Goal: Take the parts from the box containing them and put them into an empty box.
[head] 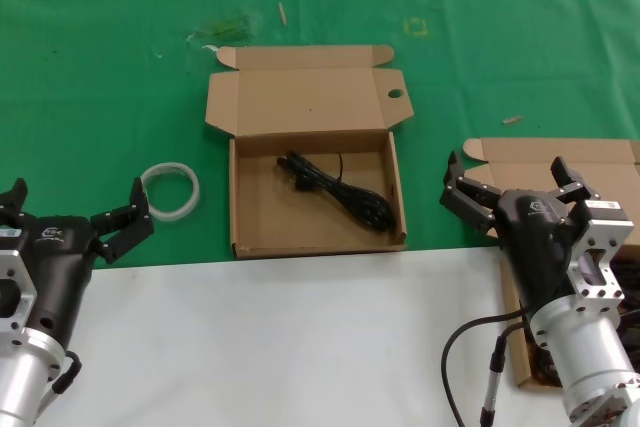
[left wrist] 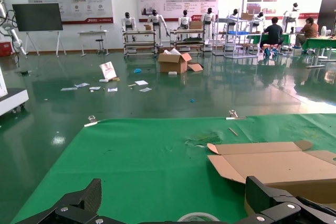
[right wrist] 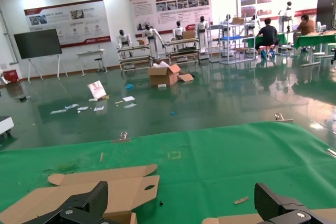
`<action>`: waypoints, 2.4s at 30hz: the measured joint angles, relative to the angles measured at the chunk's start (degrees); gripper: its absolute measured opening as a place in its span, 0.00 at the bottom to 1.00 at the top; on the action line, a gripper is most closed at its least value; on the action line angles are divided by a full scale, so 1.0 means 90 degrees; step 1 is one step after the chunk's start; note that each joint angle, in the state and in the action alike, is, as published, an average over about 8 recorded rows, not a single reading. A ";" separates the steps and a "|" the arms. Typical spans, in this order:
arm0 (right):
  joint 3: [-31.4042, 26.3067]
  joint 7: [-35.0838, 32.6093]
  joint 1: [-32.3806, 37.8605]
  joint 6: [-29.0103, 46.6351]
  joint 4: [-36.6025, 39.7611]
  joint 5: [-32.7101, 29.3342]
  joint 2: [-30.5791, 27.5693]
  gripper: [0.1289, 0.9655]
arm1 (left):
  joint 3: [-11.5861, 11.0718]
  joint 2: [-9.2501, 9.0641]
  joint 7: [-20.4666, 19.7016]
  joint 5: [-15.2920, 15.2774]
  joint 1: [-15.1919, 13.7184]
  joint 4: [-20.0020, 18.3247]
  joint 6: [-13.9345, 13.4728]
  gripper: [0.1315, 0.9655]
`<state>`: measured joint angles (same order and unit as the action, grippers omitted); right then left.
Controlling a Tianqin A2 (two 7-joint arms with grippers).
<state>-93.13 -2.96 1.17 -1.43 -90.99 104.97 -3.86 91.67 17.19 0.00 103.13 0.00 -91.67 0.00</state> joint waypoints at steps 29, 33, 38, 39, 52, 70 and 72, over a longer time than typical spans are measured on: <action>0.0000 0.0000 0.0000 0.0000 0.0000 0.0000 0.0000 1.00 | 0.0000 0.0000 0.0000 0.0000 0.0000 0.0000 0.0000 1.00; 0.0000 0.0000 0.0000 0.0000 0.0000 0.0000 0.0000 1.00 | 0.0000 0.0000 0.0000 0.0000 0.0000 0.0000 0.0000 1.00; 0.0000 0.0000 0.0000 0.0000 0.0000 0.0000 0.0000 1.00 | 0.0000 0.0000 0.0000 0.0000 0.0000 0.0000 0.0000 1.00; 0.0000 0.0000 0.0000 0.0000 0.0000 0.0000 0.0000 1.00 | 0.0000 0.0000 0.0000 0.0000 0.0000 0.0000 0.0000 1.00; 0.0000 0.0000 0.0000 0.0000 0.0000 0.0000 0.0000 1.00 | 0.0000 0.0000 0.0000 0.0000 0.0000 0.0000 0.0000 1.00; 0.0000 0.0000 0.0000 0.0000 0.0000 0.0000 0.0000 1.00 | 0.0000 0.0000 0.0000 0.0000 0.0000 0.0000 0.0000 1.00; 0.0000 0.0000 0.0000 0.0000 0.0000 0.0000 0.0000 1.00 | 0.0000 0.0000 0.0000 0.0000 0.0000 0.0000 0.0000 1.00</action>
<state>-93.13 -2.96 1.17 -1.43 -90.99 104.97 -3.86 91.67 17.19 0.00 103.13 0.00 -91.67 0.00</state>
